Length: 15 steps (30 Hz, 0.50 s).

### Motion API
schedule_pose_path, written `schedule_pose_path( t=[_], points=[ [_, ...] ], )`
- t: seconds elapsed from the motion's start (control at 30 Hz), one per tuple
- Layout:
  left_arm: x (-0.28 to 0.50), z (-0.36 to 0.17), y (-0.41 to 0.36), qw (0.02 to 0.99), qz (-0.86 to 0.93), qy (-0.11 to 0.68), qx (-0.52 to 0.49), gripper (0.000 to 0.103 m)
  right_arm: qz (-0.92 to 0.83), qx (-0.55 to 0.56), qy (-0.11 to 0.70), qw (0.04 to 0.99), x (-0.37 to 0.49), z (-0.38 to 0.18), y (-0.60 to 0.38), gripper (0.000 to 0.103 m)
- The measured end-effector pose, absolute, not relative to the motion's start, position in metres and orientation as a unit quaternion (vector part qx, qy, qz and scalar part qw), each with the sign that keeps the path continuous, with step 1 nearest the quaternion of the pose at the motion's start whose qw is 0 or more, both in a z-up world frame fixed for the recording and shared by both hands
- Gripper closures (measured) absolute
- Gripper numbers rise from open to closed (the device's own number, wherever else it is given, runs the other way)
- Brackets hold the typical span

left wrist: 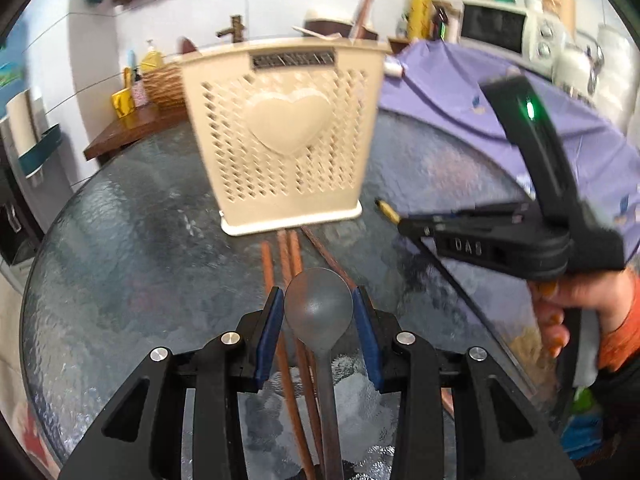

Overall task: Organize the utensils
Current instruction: 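Lift the grey spoon with the left gripper while the right gripper lifts the black chopstick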

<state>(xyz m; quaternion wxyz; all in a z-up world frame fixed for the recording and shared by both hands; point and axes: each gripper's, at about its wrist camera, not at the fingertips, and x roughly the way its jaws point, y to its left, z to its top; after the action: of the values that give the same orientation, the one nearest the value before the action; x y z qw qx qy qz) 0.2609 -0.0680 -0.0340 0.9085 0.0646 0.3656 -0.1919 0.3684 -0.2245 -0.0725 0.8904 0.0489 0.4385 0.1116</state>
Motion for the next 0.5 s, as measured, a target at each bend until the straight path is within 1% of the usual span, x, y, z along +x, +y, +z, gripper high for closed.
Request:
schedule_pose_path(
  t=[0.23,0.5],
  points=[
    [0.252,-0.004,-0.056,0.923,-0.197,0.328,0.03,0.068,0.131,0.067,0.404,0.903,0.355,-0.051,-0.231,0.095],
    [0.233,0.019,-0.057,0.931,-0.21,0.297,0.011,0.068,0.183,0.112,0.353,0.911,0.324,-0.008,-0.248,0.096]
  ],
)
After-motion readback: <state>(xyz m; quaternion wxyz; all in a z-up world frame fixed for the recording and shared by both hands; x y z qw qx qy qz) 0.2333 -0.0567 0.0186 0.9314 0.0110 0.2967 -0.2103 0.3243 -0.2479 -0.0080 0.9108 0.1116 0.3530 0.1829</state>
